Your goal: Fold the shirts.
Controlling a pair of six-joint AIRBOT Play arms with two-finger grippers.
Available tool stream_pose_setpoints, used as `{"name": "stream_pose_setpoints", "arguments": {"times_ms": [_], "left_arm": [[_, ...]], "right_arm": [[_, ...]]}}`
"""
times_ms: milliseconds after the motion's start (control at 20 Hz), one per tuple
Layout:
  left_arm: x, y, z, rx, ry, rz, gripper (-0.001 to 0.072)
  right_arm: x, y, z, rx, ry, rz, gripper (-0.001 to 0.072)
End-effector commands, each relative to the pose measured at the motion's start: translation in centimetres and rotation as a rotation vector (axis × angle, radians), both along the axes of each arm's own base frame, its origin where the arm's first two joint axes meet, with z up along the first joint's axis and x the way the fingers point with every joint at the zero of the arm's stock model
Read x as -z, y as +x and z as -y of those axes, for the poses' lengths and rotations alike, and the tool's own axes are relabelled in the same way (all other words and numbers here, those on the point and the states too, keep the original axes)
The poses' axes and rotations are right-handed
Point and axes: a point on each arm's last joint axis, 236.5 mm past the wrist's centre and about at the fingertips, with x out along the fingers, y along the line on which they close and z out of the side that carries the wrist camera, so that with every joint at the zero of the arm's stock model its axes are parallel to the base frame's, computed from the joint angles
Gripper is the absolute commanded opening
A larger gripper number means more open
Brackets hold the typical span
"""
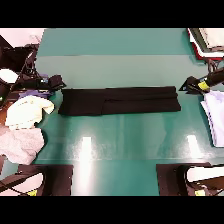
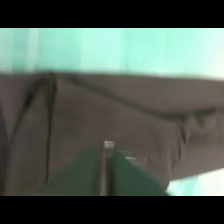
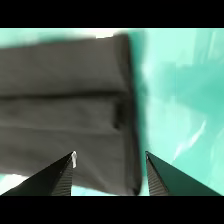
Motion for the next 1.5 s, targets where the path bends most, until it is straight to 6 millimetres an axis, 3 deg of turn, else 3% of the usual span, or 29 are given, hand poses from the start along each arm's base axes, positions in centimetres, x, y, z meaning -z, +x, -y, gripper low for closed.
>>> {"name": "stream_pose_setpoints", "arguments": {"times_ms": [0,250,550,650,750,850,1050,1200,1450], "left_arm": [[0.4,-1.9,1.2,0.088,-0.005,-0.055,0.0037],[0.7,-2.8,1.5,0.112,-0.011,-0.091,0.0036],[0.9,-3.3,1.7,0.126,-0.015,-0.111,0.0035],[1.0,-3.7,1.8,0.136,-0.017,-0.124,0.0027],[1.1,-4.2,2.0,0.149,-0.021,-0.143,0.0027],[0.9,-4.4,3.3,0.174,-0.028,-0.137,0.0027],[1.9,-4.3,9.1,0.285,-0.033,-0.126,0.0026],[3.1,-3.4,14.2,0.38,-0.051,-0.143,0.0026],[5.8,-1.1,22.9,0.532,-0.053,-0.151,0.0026]], "right_arm": [[1.6,-2.0,0.6,-0.014,0.134,-0.082,0.0511],[4.3,-1.2,-0.1,-0.021,0.264,-0.079,0.051],[6.3,-0.1,-3.3,-0.082,0.324,-0.076,0.0487],[6.3,0.8,-3.9,-0.081,0.318,-0.051,0.035],[6.3,0.7,-4.7,-0.124,0.317,-0.042,0.0164],[5.8,0.6,-4.9,-0.159,0.314,-0.024,0.0027],[1.1,2.0,-6.1,-0.172,0.355,0.106,0.0015],[-3.8,2.5,-8.1,-0.201,0.382,0.21,0.0015],[-13.6,2.7,-14.9,-0.284,0.487,0.428,0.0014]]}}
